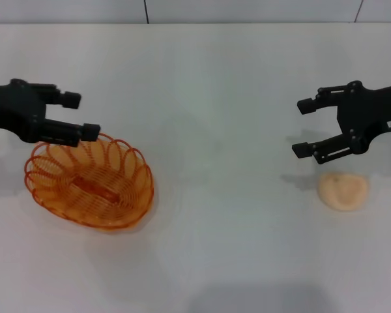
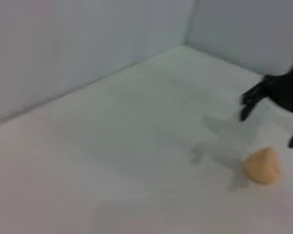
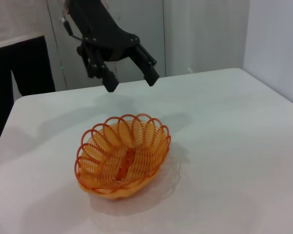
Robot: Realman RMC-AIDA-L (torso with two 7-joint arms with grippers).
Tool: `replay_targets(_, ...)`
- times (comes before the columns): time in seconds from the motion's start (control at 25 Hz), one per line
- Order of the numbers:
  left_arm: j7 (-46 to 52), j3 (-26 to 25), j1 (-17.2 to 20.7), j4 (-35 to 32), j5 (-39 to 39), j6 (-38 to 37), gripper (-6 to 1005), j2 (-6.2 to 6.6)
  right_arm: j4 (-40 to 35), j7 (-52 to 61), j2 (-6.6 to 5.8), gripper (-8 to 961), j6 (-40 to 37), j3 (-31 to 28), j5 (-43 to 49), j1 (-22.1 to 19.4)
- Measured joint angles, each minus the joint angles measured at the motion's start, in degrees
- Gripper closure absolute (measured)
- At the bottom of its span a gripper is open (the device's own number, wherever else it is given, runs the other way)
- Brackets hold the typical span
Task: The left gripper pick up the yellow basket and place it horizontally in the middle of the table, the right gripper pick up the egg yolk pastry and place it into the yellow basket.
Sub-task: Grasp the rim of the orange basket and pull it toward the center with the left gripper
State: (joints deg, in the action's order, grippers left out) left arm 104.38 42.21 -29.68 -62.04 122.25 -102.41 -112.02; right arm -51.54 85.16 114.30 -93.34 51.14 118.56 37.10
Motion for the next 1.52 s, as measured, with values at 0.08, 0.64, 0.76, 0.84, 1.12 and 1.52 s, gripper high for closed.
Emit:
replay_targets(0.08,5.85,-0.04,-0.30,-1.84,2.41,-0.35,124,0.19,-0.30,0.00,0.04,82,0.00,0.01,0.09,-0.04)
replay_targets(0.64,25.17,0.09,-6.80,-4.65,27.81,0.52,125,1.50,-1.02,-0.21,-0.04,82,0.50,0.71,0.27,0.35)
replay_targets(0.76,25.41,1.31,-7.11,-3.56,30.83,4.30,125,0.57,-1.02,-0.60,0.08,82,0.63,0.72,0.27,0.34)
replay_targets(0.84,25.43,1.73,-7.13,-2.96,31.04,5.25,124,0.45,-1.02,-0.72,0.13,82,0.67,0.78,0.27,0.31)
replay_targets(1.12,24.45,4.77,-8.33,4.80,31.26,11.08,125,-0.64,-1.02,-0.62,0.37,82,0.81,1.67,0.27,0.30)
replay_targets(1.52,24.25,7.12,-9.49,8.33,31.92,15.19,125,-1.54,-1.02,-0.54,0.47,82,1.42,2.32,0.26,0.34)
